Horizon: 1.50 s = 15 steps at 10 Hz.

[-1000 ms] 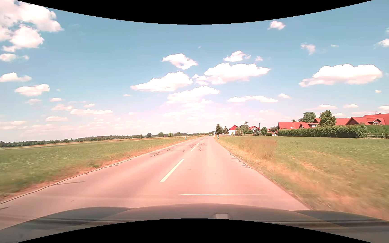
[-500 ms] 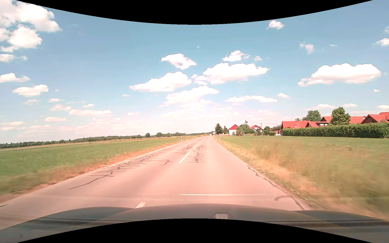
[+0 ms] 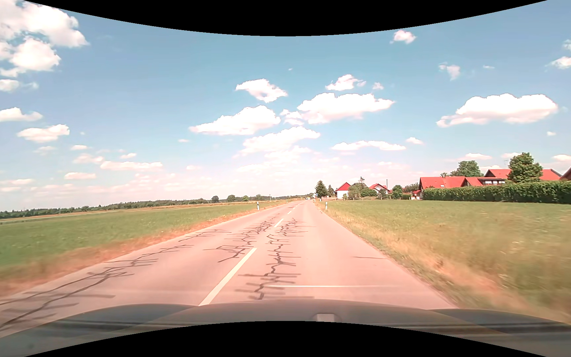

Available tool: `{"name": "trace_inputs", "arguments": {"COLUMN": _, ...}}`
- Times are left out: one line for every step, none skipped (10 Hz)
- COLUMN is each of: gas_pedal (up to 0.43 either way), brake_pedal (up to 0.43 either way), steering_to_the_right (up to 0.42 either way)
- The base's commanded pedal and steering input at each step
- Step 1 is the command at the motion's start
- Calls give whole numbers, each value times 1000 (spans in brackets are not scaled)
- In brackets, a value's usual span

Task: Follow the waypoints while adhering to traffic rules and regulations

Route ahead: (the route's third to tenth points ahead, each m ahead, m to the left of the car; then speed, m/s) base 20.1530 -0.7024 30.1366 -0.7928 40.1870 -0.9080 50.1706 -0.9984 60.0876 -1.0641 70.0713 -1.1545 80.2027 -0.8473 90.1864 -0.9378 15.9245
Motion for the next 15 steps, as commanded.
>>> {"name": "trace_inputs", "arguments": {"gas_pedal": 248, "brake_pedal": 0, "steering_to_the_right": 0}}
{"name": "trace_inputs", "arguments": {"gas_pedal": 248, "brake_pedal": 0, "steering_to_the_right": 0}}
{"name": "trace_inputs", "arguments": {"gas_pedal": 248, "brake_pedal": 0, "steering_to_the_right": 0}}
{"name": "trace_inputs", "arguments": {"gas_pedal": 240, "brake_pedal": 0, "steering_to_the_right": 0}}
{"name": "trace_inputs", "arguments": {"gas_pedal": 220, "brake_pedal": 0, "steering_to_the_right": 0}}
{"name": "trace_inputs", "arguments": {"gas_pedal": 220, "brake_pedal": 0, "steering_to_the_right": 0}}
{"name": "trace_inputs", "arguments": {"gas_pedal": 220, "brake_pedal": 0, "steering_to_the_right": 1}}
{"name": "trace_inputs", "arguments": {"gas_pedal": 209, "brake_pedal": 0, "steering_to_the_right": 0}}
{"name": "trace_inputs", "arguments": {"gas_pedal": 209, "brake_pedal": 0, "steering_to_the_right": 1}}
{"name": "trace_inputs", "arguments": {"gas_pedal": 209, "brake_pedal": 0, "steering_to_the_right": 1}}
{"name": "trace_inputs", "arguments": {"gas_pedal": 209, "brake_pedal": 0, "steering_to_the_right": 1}}
{"name": "trace_inputs", "arguments": {"gas_pedal": 209, "brake_pedal": 0, "steering_to_the_right": 1}}
{"name": "trace_inputs", "arguments": {"gas_pedal": 197, "brake_pedal": 0, "steering_to_the_right": 1}}
{"name": "trace_inputs", "arguments": {"gas_pedal": 197, "brake_pedal": 0, "steering_to_the_right": 1}}
{"name": "trace_inputs", "arguments": {"gas_pedal": 197, "brake_pedal": 0, "steering_to_the_right": 1}}
